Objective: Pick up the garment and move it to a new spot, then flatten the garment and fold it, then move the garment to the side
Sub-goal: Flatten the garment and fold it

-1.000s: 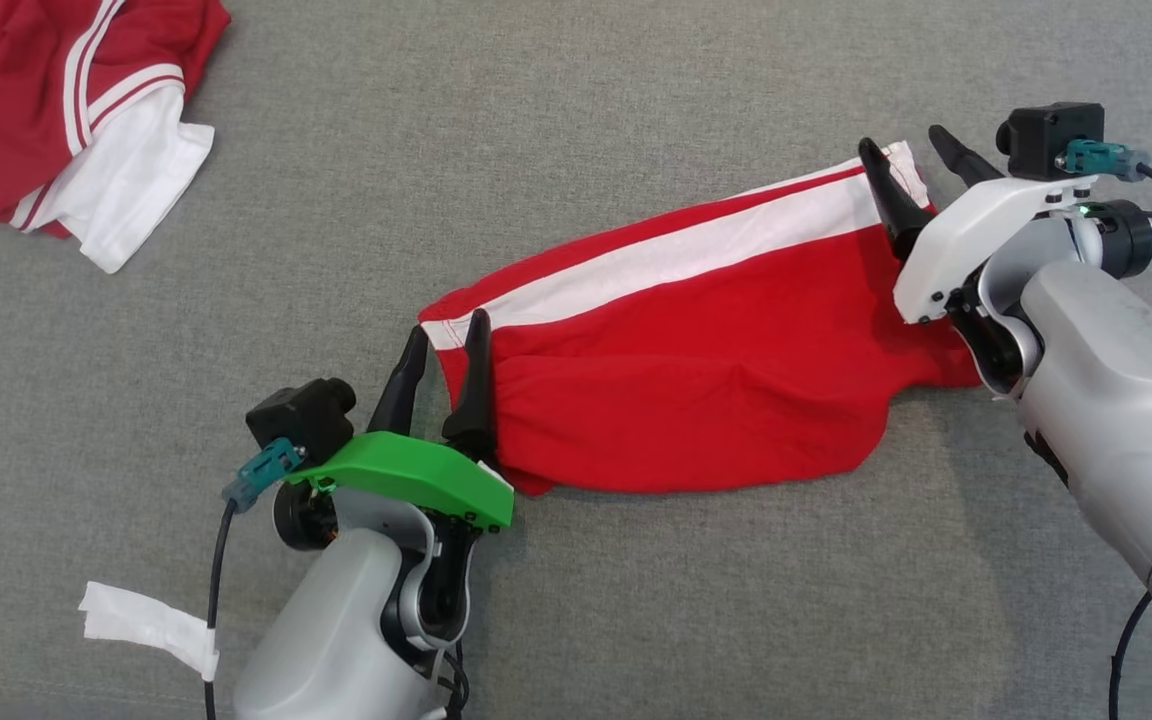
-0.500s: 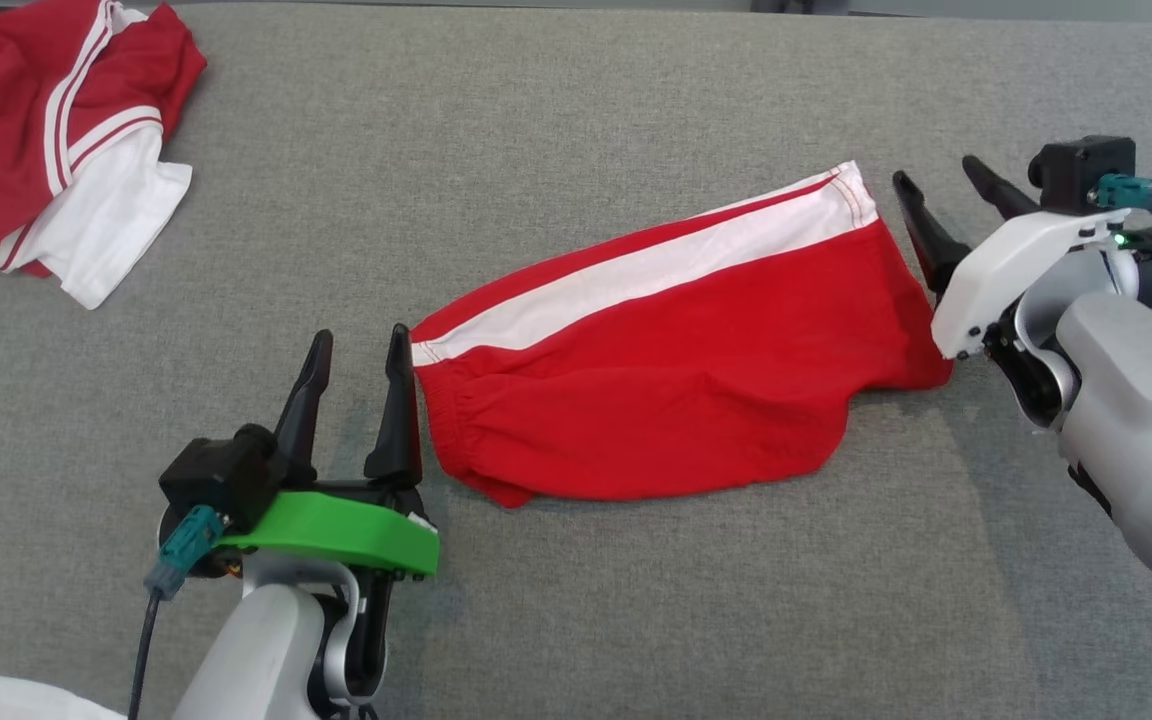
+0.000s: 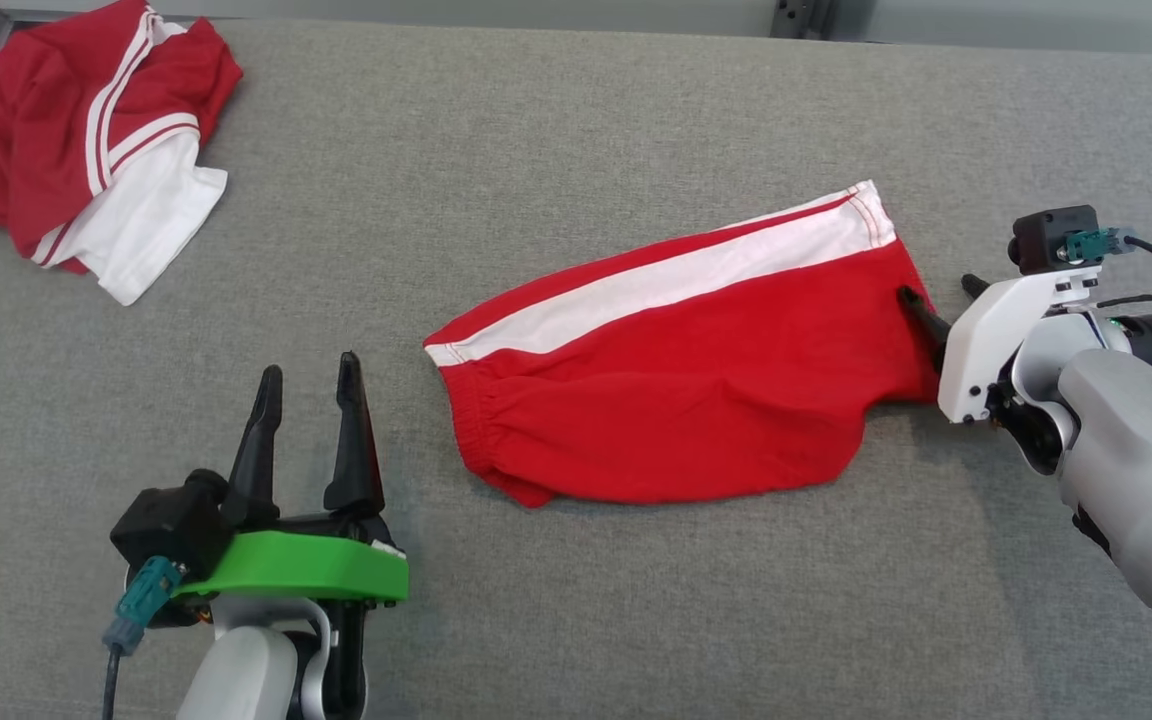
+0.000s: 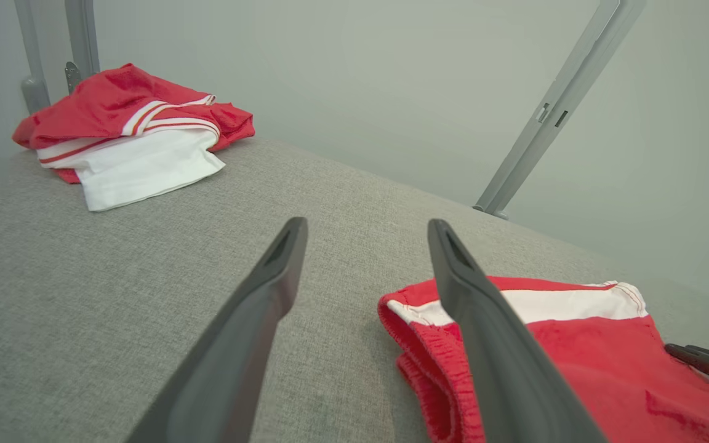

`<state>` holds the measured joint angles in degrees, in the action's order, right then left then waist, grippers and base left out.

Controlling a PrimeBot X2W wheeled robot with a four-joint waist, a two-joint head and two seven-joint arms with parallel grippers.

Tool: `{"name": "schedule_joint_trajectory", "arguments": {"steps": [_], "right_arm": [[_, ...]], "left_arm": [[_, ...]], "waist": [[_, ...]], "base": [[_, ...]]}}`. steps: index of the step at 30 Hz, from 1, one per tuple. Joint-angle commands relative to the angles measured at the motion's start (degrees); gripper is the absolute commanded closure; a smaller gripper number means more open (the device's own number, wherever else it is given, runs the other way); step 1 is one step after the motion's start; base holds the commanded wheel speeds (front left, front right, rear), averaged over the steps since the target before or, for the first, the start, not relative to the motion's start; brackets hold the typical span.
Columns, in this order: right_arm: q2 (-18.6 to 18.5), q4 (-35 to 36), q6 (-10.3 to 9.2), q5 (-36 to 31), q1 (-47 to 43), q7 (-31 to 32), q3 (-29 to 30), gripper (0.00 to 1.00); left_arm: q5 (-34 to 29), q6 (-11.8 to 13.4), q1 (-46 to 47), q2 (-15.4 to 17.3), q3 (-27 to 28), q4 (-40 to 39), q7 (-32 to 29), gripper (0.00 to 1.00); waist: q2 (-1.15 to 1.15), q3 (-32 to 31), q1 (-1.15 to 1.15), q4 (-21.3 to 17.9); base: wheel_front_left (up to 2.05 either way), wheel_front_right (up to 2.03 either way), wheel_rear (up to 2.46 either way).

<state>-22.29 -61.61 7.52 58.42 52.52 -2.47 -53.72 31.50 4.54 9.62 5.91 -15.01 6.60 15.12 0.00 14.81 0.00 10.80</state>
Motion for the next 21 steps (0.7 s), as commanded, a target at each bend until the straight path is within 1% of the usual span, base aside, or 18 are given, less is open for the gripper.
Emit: {"name": "schedule_joint_trajectory", "arguments": {"steps": [1,5,6,7,8,9,10,15,21], "right_arm": [[0.0,-0.5,-0.06,0.5,0.3,0.6,-0.4,0.0],[0.9,-2.1,-0.03,1.6,0.2,3.7,-1.0,0.0],[1.2,-2.3,-0.02,1.7,0.2,4.4,-1.3,0.07],[1.3,-2.5,-0.02,2.1,0.2,5.1,-1.5,0.39],[1.5,-2.5,-0.02,2.2,0.2,5.5,-1.7,0.55],[1.6,-2.4,-0.01,2.5,0.3,5.7,-1.8,0.8],[1.6,-2.2,-0.01,2.7,0.3,6.1,-2.0,1.0],[0.8,-1.2,-0.02,3.2,0.8,6.1,-2.9,1.0],[0.4,0.8,-0.03,4.1,1.3,5.2,-3.8,1.0]], "left_arm": [[-0.6,-0.3,-0.8,-0.3,0.6,-0.2,0.0,0.0],[-1.3,-0.8,-0.9,-0.8,1.6,-0.3,0.0,0.0],[-1.4,-1.0,-1.0,-0.9,1.9,-0.3,0.0,0.0],[-1.5,-1.1,-1.0,-1.1,2.1,-0.3,0.0,0.0],[-1.7,-1.2,-1.1,-1.2,2.2,-0.3,0.0,0.0],[-1.8,-1.3,-1.1,-1.3,2.5,-0.3,0.0,0.0],[-1.9,-1.4,-1.2,-1.4,2.7,-0.2,0.0,0.0],[-2.1,-1.7,-1.4,-1.8,3.6,0.0,0.0,0.0],[-2.7,-2.2,-1.9,-2.1,4.2,-0.1,0.0,0.0]], "waist": [[0.0,0.4,0.0,1.1],[0.0,0.6,0.0,2.0],[0.0,0.6,0.0,2.2],[0.0,0.6,0.0,2.3],[0.0,0.5,0.0,2.4],[0.0,0.4,0.0,2.5],[0.0,0.3,0.0,2.5],[0.0,-0.5,0.0,1.6],[0.0,-1.6,0.0,-1.3]], "base": [[0.0,0.0,0.0],[0.0,0.0,0.0],[0.0,0.0,0.0],[0.0,0.0,0.0],[0.0,0.0,0.0],[0.0,0.0,0.0],[0.0,0.0,0.0],[0.0,0.0,0.0],[0.0,0.0,0.0]]}}
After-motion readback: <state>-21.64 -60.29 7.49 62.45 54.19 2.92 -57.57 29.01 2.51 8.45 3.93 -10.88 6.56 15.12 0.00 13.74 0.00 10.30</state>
